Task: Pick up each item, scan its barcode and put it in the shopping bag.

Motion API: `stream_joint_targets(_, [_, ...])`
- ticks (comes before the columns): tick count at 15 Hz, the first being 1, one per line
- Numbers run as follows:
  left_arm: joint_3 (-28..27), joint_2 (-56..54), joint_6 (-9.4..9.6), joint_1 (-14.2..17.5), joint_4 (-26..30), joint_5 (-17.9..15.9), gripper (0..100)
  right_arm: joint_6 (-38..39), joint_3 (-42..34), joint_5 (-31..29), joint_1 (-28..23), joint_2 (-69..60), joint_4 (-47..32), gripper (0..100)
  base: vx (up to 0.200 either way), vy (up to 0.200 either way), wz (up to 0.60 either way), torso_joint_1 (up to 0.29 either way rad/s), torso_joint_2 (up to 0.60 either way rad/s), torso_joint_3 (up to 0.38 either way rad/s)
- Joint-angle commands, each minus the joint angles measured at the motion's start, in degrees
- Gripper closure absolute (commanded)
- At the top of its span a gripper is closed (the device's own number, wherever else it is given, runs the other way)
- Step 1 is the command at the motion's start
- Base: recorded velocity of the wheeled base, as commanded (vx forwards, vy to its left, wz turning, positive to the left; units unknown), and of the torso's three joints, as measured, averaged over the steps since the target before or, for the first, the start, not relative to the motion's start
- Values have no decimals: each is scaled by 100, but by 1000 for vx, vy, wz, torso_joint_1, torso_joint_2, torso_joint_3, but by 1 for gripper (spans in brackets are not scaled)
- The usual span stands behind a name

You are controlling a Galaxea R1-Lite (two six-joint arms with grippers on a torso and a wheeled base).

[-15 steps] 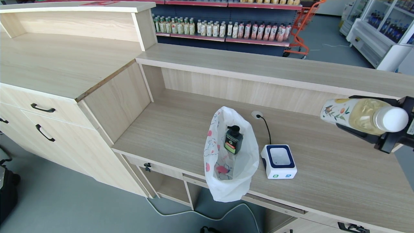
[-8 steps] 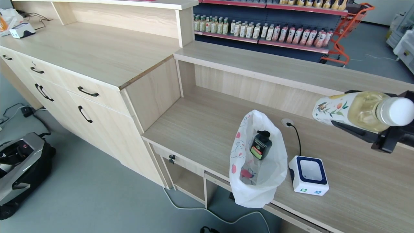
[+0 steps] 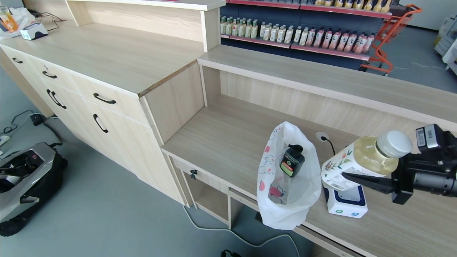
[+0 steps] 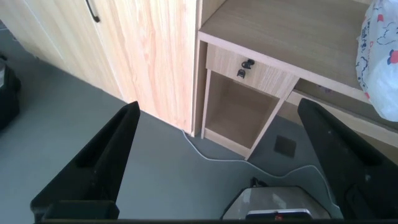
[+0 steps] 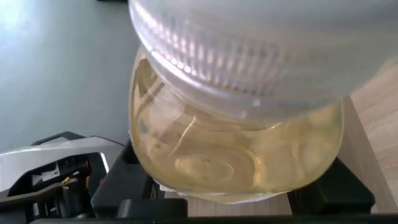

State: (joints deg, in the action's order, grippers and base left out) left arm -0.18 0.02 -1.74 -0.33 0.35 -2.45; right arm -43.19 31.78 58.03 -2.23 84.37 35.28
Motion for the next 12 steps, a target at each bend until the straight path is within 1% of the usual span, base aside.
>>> stream_joint_targets(1, [1, -2, -1, -2, 9, -1, 0, 4, -40, 16, 21, 449, -65, 100, 0, 0, 0, 0, 0, 0])
stream_joint_targets(6, [1, -2, -1, -2, 0, -1, 0, 4, 91, 24, 56, 1433, 5, 100, 0, 0, 0, 0, 0, 0])
stream_joint_targets(9, [1, -2, -1, -2, 0, -1, 0, -14, 144, 24, 74, 1881, 243, 100, 0, 0, 0, 0, 0, 0])
stream_joint_targets(12, [1, -2, -1, -2, 0, -1, 0, -49, 214, 16, 241, 2382, 682, 100, 0, 0, 0, 0, 0, 0])
